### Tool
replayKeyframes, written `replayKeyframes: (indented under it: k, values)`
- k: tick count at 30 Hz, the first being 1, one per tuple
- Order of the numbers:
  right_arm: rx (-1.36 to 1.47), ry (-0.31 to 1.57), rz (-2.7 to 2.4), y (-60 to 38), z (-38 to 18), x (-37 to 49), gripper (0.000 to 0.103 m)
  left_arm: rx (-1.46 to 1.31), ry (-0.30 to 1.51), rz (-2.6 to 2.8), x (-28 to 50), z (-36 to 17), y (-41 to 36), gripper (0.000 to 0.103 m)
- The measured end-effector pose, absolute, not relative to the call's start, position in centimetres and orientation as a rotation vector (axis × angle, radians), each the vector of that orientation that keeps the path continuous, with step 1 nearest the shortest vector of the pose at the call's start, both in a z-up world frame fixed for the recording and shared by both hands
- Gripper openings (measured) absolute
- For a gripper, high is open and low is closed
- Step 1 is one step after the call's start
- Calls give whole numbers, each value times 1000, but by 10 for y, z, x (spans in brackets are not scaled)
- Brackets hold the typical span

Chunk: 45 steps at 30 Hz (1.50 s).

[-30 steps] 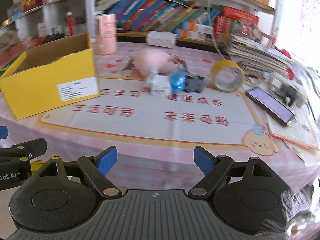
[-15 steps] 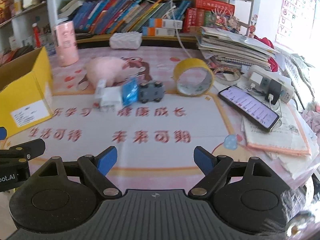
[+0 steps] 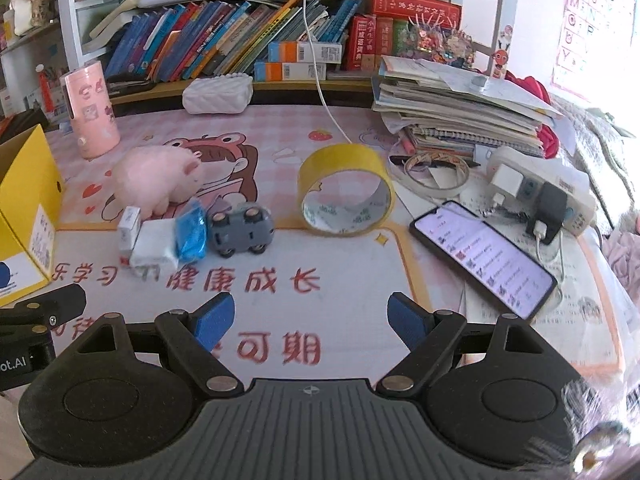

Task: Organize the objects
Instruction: 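Withdraw both open tools from the box back toward the remaining objects, then grasp the white charger with the left tool while the right tool approaches the yellow tape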

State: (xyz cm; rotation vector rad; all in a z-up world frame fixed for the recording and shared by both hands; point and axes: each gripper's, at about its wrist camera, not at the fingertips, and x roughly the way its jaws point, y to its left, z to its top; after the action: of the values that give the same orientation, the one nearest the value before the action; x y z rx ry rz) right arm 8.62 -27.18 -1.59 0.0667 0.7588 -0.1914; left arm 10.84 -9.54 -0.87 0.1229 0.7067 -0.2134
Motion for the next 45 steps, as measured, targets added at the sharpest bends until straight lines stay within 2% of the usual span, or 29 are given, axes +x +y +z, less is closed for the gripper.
replayKeyframes:
  k: [24, 30, 38, 41, 43, 45]
  values:
    - [83, 750, -148, -326, -25, 146, 87, 152, 742, -124, 157, -19, -138, 92]
    - [86, 754, -140, -333, -29, 164, 87, 145, 756, -71, 178, -26, -139, 89]
    - [76, 721, -99, -334, -31, 183, 95, 192, 821, -50, 208, -46, -144, 62]
    - [79, 729, -95, -335, -34, 190, 96, 214, 801, -58, 211, -48, -148, 48]
    - [80, 732, -100, -336, -36, 194, 99, 217, 799, -76, 214, -49, -149, 33]
    - [75, 730, -110, -336, -38, 199, 100, 209, 803, -90, 215, -49, -149, 23]
